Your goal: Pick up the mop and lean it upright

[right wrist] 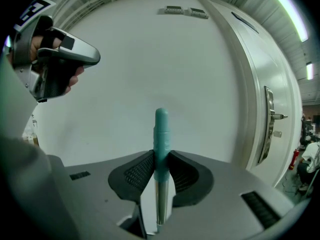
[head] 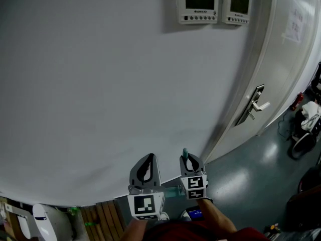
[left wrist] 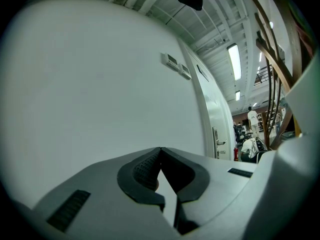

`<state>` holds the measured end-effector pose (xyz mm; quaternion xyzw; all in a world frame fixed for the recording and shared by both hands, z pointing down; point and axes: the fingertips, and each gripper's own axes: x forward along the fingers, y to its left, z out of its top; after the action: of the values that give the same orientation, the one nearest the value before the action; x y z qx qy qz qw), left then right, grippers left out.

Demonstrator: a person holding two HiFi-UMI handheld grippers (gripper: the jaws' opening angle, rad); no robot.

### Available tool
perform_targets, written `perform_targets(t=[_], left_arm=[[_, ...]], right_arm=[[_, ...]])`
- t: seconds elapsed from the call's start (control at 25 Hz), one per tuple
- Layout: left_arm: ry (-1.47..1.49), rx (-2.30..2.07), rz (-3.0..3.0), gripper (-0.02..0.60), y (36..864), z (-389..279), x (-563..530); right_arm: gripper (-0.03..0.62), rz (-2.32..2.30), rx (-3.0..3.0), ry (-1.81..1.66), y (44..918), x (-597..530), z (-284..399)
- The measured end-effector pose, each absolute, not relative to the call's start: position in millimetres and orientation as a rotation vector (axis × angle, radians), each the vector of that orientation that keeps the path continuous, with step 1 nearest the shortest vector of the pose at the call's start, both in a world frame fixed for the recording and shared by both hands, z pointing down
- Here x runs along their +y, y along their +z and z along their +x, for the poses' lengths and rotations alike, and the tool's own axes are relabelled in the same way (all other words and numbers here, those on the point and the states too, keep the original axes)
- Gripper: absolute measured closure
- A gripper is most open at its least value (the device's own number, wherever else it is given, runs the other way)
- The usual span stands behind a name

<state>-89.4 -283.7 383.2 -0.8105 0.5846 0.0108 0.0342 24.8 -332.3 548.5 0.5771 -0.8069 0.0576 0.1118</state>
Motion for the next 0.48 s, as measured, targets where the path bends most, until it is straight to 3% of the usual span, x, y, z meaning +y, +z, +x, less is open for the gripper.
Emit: perform_targets(t=[0.48], left_arm=[[0.050, 1.792, -2.510, 0.568, 382.2, -85.1, -278.4]], right_arm=[[0.490, 1.721, -2.361, 0.164, 546.6, -306.4, 35.3]])
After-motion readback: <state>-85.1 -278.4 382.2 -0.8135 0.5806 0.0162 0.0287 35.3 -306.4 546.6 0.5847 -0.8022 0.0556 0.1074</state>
